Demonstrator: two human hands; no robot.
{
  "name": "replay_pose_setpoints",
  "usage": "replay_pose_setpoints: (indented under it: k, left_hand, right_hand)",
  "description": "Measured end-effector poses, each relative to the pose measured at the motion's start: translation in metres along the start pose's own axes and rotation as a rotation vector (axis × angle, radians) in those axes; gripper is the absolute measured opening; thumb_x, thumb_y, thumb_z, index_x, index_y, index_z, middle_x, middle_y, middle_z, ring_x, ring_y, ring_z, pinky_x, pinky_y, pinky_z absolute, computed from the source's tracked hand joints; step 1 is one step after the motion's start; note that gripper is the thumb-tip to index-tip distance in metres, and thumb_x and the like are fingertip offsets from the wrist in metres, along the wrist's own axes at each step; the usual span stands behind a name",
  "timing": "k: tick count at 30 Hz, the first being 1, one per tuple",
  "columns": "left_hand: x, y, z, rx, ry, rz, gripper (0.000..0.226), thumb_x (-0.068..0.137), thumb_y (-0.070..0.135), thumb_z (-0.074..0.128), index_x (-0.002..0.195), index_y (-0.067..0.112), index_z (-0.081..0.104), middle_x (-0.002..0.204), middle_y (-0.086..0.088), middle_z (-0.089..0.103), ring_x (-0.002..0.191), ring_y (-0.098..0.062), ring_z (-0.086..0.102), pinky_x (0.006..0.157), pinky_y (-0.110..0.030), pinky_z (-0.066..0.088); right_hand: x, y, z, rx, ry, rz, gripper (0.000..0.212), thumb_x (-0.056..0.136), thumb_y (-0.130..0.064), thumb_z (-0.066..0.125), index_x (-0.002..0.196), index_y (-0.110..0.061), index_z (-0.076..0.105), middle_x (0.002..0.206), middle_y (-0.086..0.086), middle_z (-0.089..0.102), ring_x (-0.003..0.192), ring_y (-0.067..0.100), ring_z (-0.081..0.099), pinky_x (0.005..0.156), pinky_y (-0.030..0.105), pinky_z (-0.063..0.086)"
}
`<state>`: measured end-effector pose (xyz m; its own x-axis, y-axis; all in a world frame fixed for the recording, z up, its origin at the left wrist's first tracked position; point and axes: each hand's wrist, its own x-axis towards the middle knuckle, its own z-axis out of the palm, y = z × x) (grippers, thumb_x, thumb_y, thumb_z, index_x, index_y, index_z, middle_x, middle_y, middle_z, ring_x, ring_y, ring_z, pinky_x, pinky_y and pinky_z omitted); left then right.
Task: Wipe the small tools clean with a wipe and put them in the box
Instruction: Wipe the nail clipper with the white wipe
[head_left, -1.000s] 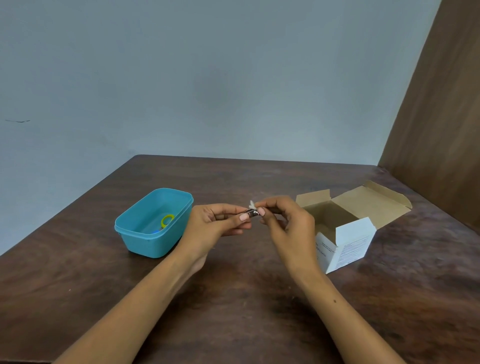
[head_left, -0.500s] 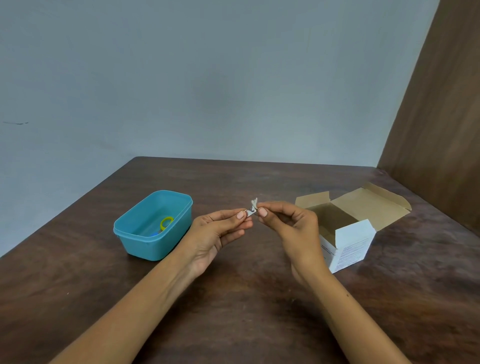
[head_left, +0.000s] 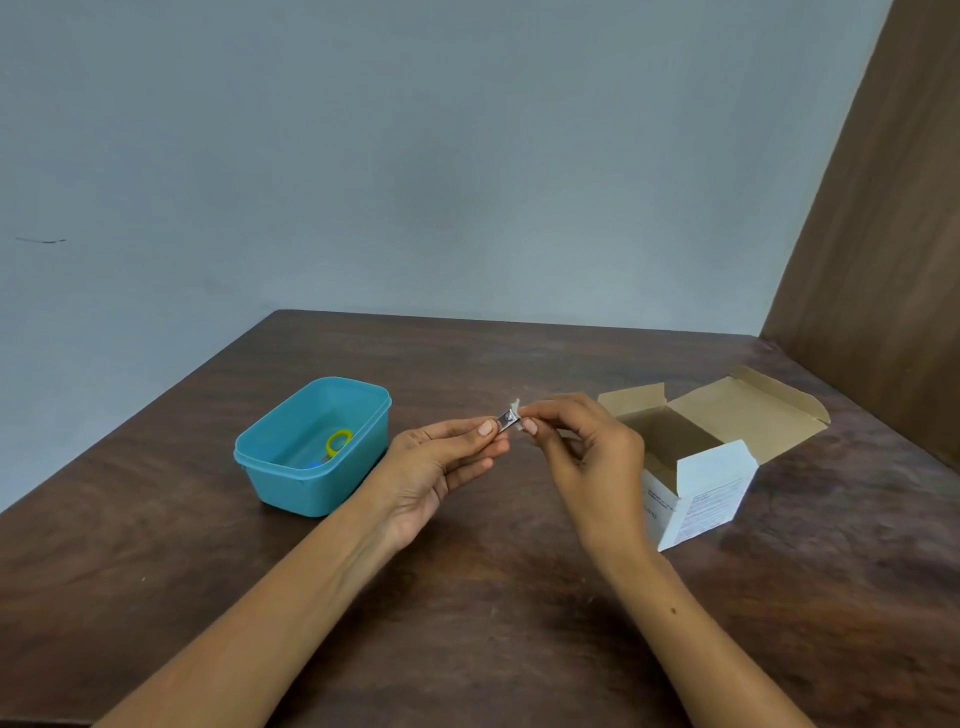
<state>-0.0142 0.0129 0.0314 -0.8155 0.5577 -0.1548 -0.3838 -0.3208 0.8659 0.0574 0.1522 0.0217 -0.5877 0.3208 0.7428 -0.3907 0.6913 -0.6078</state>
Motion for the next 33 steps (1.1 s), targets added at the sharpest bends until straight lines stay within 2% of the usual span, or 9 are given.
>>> replay_pose_setpoints:
  k: [3,6,10,13,20,26,29,33]
  left_hand:
    - [0.001,-0.001,0.000,0.003,0.014,0.007,0.014,0.076,0.004,0.065,0.089,0.003,0.072,0.079,-0.009,0.075,0.071,-0.011,0.073,0.057,-0.016,0.057]
    - [0.001,-0.001,0.000,0.038,0.023,0.042,0.015,0.076,0.004,0.066,0.090,0.003,0.072,0.081,-0.010,0.075,0.073,-0.012,0.073,0.059,-0.016,0.057]
    - [0.002,0.001,-0.002,0.073,0.038,0.131,0.019,0.077,0.004,0.068,0.096,0.001,0.071,0.085,-0.012,0.075,0.077,-0.014,0.073,0.060,-0.017,0.057]
    - [0.001,0.004,-0.003,0.126,0.044,0.198,0.022,0.075,0.006,0.069,0.096,0.000,0.071,0.085,-0.012,0.075,0.078,-0.015,0.073,0.062,-0.017,0.057]
    - [-0.006,0.009,0.002,0.415,0.128,0.442,0.015,0.078,0.000,0.070,0.093,-0.001,0.072,0.083,-0.014,0.074,0.077,-0.020,0.073,0.068,-0.023,0.059]
    - [-0.026,0.037,-0.013,0.583,0.265,0.584,0.013,0.077,0.005,0.074,0.089,0.010,0.074,0.077,-0.001,0.075,0.073,-0.012,0.073,0.065,-0.017,0.056]
    - [-0.035,0.059,-0.035,0.670,0.400,0.672,0.009,0.075,0.013,0.077,0.082,0.017,0.076,0.070,0.005,0.075,0.070,-0.013,0.072,0.068,-0.025,0.057]
    - [-0.042,0.075,-0.061,0.891,0.514,0.663,0.011,0.073,0.013,0.079,0.078,0.023,0.075,0.056,0.016,0.069,0.061,-0.003,0.067,0.070,-0.029,0.058]
  right_hand:
    - [0.001,0.003,-0.001,-0.118,0.002,-0.108,0.014,0.082,-0.001,0.069,0.088,-0.013,0.073,0.088,-0.004,0.068,0.084,0.003,0.060,0.070,0.008,0.046]
    - [0.002,0.006,-0.001,-0.166,-0.005,-0.120,0.014,0.082,0.000,0.068,0.088,-0.011,0.072,0.088,-0.002,0.068,0.084,0.001,0.058,0.071,0.005,0.044]
    - [0.002,0.007,-0.001,-0.128,0.000,0.027,0.014,0.082,0.000,0.067,0.085,-0.013,0.071,0.084,-0.006,0.065,0.083,-0.003,0.058,0.068,0.003,0.042]
    - [0.000,0.010,0.001,-0.162,-0.021,0.140,0.013,0.083,-0.001,0.066,0.085,-0.014,0.070,0.084,-0.006,0.065,0.074,0.001,0.059,0.069,0.001,0.042]
    - [-0.007,0.011,0.011,-0.250,-0.189,0.047,0.008,0.086,-0.004,0.062,0.087,-0.011,0.067,0.088,0.001,0.064,0.078,0.011,0.058,0.069,0.027,0.052]
    - [-0.011,0.007,0.013,-0.243,-0.273,-0.017,0.008,0.085,-0.007,0.063,0.088,-0.014,0.067,0.091,-0.001,0.066,0.080,0.010,0.060,0.070,0.031,0.054]
    - [-0.012,0.006,0.017,-0.245,-0.322,-0.053,0.008,0.086,-0.011,0.064,0.089,-0.017,0.068,0.092,-0.004,0.066,0.078,0.011,0.061,0.068,0.033,0.055]
    - [-0.012,0.005,0.020,-0.240,-0.322,-0.077,0.008,0.086,-0.013,0.064,0.089,-0.018,0.068,0.091,-0.007,0.066,0.076,0.010,0.061,0.066,0.034,0.055]
